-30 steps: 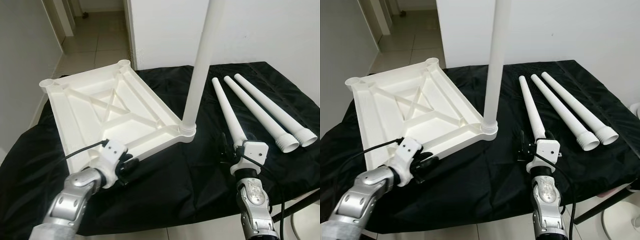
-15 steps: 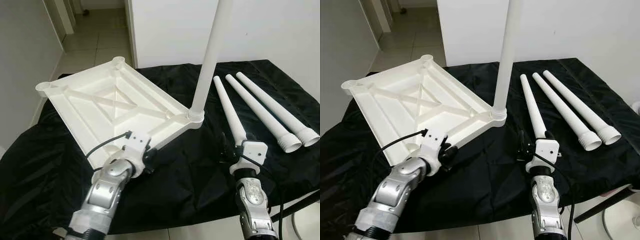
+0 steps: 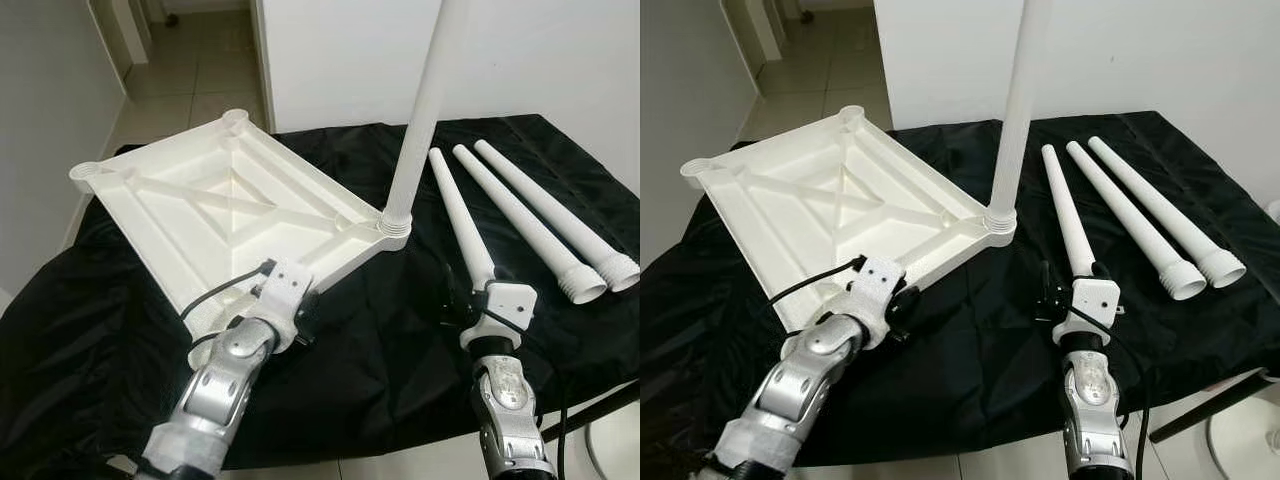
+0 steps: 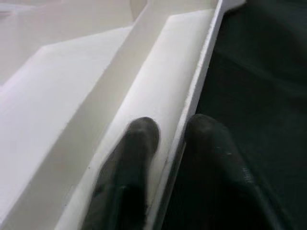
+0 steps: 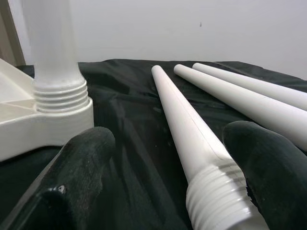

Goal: Building children table

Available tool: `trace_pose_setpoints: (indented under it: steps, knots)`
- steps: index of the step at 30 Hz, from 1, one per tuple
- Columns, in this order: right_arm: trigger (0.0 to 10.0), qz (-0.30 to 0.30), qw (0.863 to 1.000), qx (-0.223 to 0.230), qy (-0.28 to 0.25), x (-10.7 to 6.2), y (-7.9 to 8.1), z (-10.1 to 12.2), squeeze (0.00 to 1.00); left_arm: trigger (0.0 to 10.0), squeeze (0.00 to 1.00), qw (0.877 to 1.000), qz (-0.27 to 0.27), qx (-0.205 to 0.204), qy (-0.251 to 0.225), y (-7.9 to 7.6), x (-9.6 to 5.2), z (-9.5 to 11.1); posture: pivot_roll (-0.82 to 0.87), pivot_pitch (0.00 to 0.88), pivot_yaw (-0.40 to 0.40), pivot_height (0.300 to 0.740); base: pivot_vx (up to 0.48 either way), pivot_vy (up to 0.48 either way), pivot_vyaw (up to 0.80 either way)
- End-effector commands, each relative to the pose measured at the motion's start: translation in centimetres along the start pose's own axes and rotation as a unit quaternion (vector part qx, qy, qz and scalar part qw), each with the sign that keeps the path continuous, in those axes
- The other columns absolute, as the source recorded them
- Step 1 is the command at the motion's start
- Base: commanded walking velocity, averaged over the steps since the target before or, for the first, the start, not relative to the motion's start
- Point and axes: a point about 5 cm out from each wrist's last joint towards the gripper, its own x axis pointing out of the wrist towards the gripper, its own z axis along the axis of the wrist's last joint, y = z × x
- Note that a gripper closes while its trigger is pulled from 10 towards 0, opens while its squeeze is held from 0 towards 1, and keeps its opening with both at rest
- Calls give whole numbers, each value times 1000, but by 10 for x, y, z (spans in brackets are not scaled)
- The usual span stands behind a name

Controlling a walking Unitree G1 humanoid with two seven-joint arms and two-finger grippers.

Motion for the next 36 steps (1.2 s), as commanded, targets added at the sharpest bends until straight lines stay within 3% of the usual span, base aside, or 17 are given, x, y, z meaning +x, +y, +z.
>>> trace_pose_setpoints:
  steps: [1,3,4,5,9,12,18,21,24,25,28,30,31,33,34,36]
  knots:
    - [10000,0,1000,5,5,-1,3,-3,0,10000,1000,995,-82,12,-47,-8,-4,16,-72,31,73,740,0,0,0]
    - [10000,0,1000,5,5,-1,3,-3,0,10000,1000,995,-90,12,-52,-8,-6,17,-72,31,73,740,0,0,0]
    - [10000,0,1000,5,5,-1,3,-3,0,10000,1000,992,-98,36,-64,-9,-9,19,-72,31,73,740,0,0,0]
    - [10000,0,1000,5,5,-2,3,-3,0,10000,0,990,-112,48,-73,-11,-14,20,-72,31,73,740,0,0,0]
    - [10000,1,1000,5,7,-2,4,-4,0,10000,0,984,-134,65,-97,-10,-23,23,-68,34,72,740,0,0,0]
    - [10000,2,1000,5,7,-2,4,-4,0,10000,0,982,-151,62,-95,1,-35,19,-65,34,69,740,0,0,0]
    - [10000,3,1000,6,6,-2,4,-4,0,10000,0,981,-159,63,-96,8,-40,16,-65,37,66,740,0,0,0]
    - [10000,7,1000,5,6,-2,5,-4,0,10000,0,973,-210,51,-78,35,-59,10,-59,37,60,740,0,0,0]
    - [10000,9,1000,5,7,-1,5,-4,0,10000,0,973,-215,58,-58,45,-64,6,-57,35,53,740,0,0,0]
    - [10000,12,1000,5,6,0,6,-3,0,10000,0,974,-217,62,-23,60,-70,-3,-55,34,50,740,0,0,0]
    - [10000,13,1000,5,6,1,6,-3,0,10000,0,974,-217,62,-15,63,-71,-5,-55,34,50,740,0,0,0]
    - [10000,13,1000,5,6,2,6,-3,0,10000,0,978,-199,68,9,80,-74,-13,-54,32,49,740,0,0,0]
    - [10000,13,1000,5,6,2,6,-3,0,10000,0,978,-199,68,9,80,-74,-13,-54,32,49,740,0,0,0]
    - [10000,14,1000,5,6,2,6,-3,0,10000,0,985,-156,69,28,106,-75,-21,-55,30,46,740,0,0,0]
    - [10000,14,1000,5,6,2,6,-3,0,10000,0,985,-156,69,28,106,-75,-21,-55,30,46,740,0,0,0]
    - [10000,16,1000,6,6,1,7,-3,0,10000,0,989,-126,73,36,122,-75,-23,-56,30,45,740,0,0,0]
